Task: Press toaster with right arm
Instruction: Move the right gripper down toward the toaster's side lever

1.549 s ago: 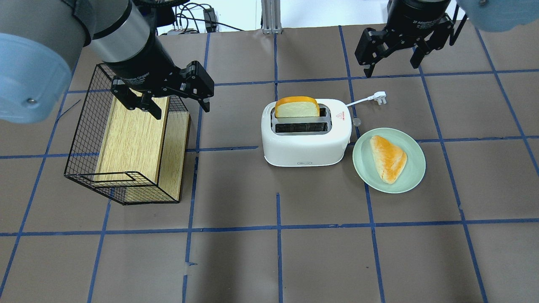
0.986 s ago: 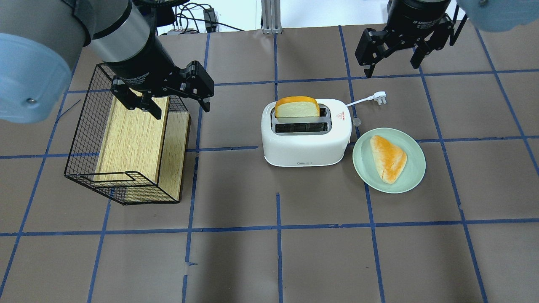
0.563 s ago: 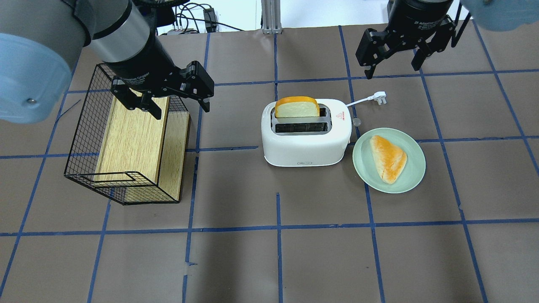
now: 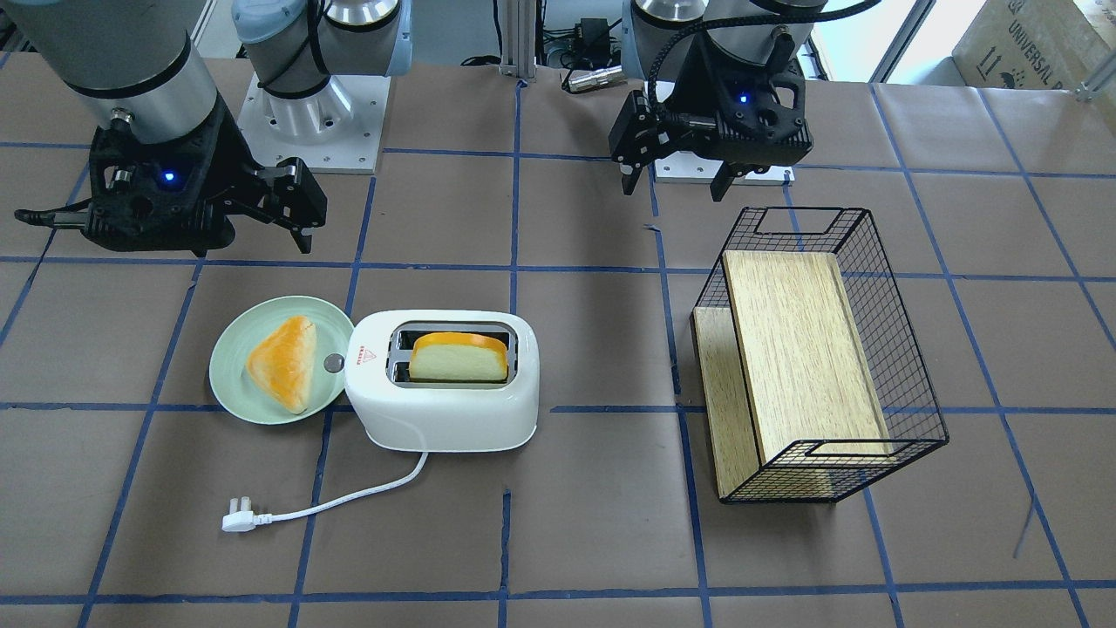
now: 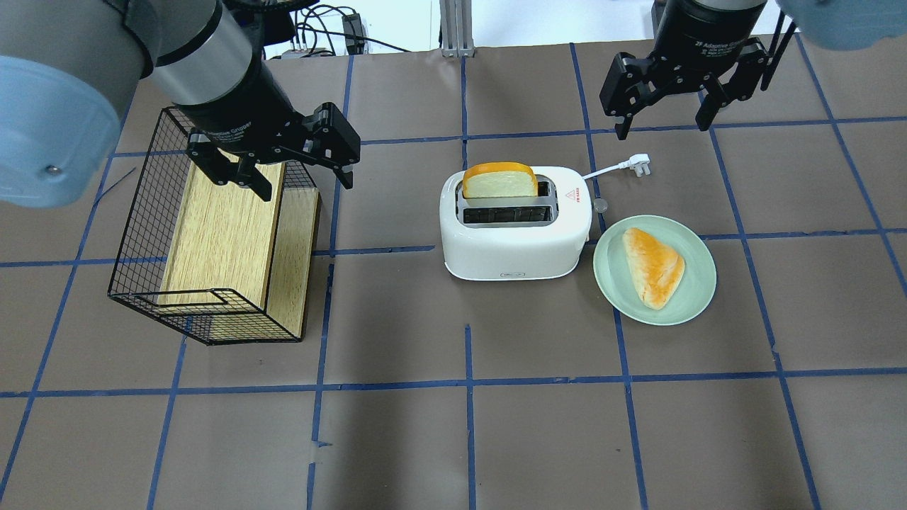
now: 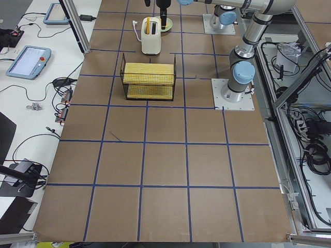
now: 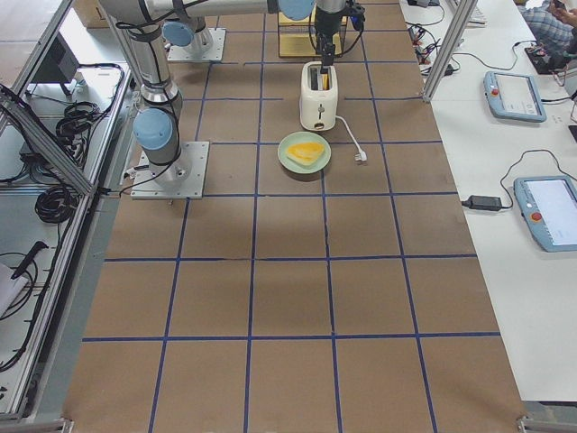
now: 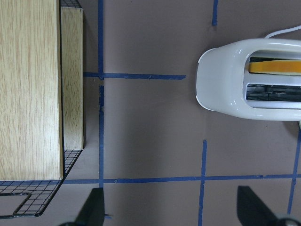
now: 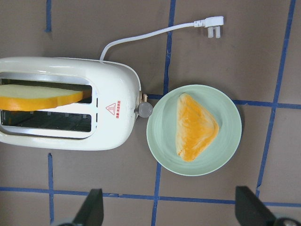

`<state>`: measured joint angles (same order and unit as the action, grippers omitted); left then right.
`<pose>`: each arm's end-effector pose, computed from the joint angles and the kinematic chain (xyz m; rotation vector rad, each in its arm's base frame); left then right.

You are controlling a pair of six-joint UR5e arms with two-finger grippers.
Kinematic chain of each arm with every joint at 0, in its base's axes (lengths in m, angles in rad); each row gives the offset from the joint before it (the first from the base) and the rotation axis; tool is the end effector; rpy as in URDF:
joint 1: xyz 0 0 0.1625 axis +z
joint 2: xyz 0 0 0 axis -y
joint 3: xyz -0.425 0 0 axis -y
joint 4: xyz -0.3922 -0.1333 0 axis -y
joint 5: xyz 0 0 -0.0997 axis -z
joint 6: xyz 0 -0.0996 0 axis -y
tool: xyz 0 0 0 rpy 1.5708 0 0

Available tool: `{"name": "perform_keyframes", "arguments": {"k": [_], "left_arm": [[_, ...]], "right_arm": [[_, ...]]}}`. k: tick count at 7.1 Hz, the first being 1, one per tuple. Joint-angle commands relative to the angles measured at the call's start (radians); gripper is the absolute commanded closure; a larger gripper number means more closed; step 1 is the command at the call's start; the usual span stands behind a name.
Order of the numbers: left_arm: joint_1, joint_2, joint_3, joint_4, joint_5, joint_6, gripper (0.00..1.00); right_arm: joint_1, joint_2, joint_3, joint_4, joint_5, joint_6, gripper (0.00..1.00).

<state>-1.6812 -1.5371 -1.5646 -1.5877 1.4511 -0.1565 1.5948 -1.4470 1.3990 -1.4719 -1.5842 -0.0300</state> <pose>-0.1971 -0.4606 0.5063 0.0675 -3.0191 0.0103 0.1449 -0.5354 0.4985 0.0850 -3.1262 -0.0797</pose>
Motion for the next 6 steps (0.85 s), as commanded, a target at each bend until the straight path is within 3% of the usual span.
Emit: {"name": "perform_keyframes", "arguments": {"k": [1,3,4,6], "left_arm": [[0.000,0.000,0.000,0.000,0.000,0.000,0.00],[0.000,0.000,0.000,0.000,0.000,0.000,0.00],[0.000,0.000,0.000,0.000,0.000,0.000,0.00],[0.000,0.000,0.000,0.000,0.000,0.000,0.00]], "right_arm": [[-0.004,0.007,0.000,-0.013,-0.005,-0.008,0.20],[0.002,0.007,0.002,-0.013,0.009,-0.309,0.72],[0.002,0.008,0.005,-0.013,0.009,-0.506,0.81],[0.010,0.017,0.020,-0.019,0.010,-0.824,0.89]]}}
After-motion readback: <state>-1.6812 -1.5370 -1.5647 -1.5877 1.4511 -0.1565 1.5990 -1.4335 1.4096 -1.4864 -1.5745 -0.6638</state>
